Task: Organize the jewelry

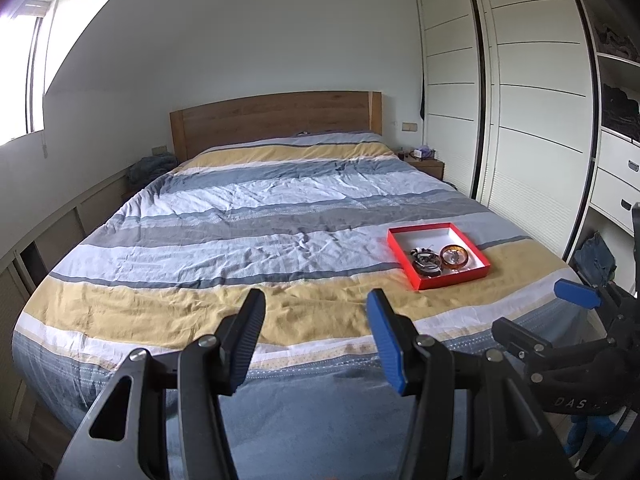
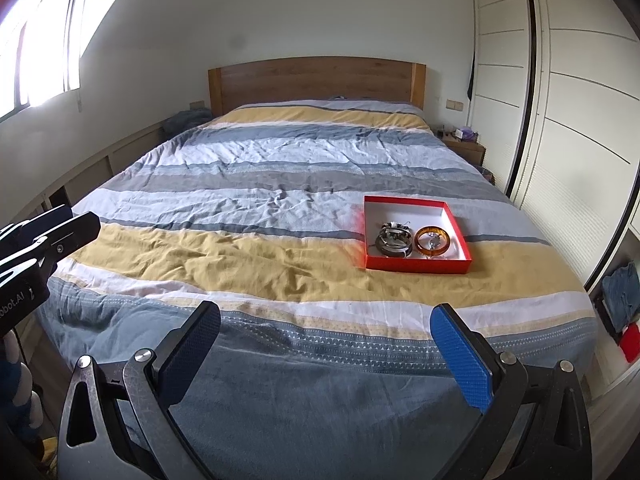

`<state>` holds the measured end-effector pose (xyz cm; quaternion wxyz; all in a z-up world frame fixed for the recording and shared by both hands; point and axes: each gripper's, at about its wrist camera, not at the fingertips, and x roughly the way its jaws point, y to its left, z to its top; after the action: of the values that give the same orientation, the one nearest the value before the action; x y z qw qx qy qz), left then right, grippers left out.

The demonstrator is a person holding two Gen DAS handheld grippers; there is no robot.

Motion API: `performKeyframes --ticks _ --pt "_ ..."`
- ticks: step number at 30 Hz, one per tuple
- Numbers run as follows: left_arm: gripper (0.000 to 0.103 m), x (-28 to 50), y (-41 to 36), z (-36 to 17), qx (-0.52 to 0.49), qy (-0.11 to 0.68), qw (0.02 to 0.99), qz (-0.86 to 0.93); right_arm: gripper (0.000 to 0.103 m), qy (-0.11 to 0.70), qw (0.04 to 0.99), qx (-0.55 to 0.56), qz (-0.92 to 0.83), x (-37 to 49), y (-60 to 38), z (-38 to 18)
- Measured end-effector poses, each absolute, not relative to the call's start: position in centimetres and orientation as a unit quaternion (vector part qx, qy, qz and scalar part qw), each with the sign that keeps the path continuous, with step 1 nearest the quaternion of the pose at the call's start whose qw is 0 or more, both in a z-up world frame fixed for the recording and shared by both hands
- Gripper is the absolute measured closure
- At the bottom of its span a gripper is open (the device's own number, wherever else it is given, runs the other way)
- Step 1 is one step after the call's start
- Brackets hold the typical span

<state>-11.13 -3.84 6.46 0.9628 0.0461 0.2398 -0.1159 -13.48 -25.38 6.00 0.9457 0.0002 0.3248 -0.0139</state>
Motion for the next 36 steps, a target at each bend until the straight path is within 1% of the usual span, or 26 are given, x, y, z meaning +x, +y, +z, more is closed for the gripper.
performKeyframes --ticks 22,36 --pt "0.052 -14.0 -4.3 8.1 0.051 0.214 0.968 -0.121 0.0 0.28 0.96 0.0 -0.018 -17.3 -25.3 8.4" --pt "0.052 -14.1 -4.4 8.0 0.046 0.219 0.966 -0.127 0.0 0.282 0.959 -0.001 -0.018 -17.6 -25.3 8.4"
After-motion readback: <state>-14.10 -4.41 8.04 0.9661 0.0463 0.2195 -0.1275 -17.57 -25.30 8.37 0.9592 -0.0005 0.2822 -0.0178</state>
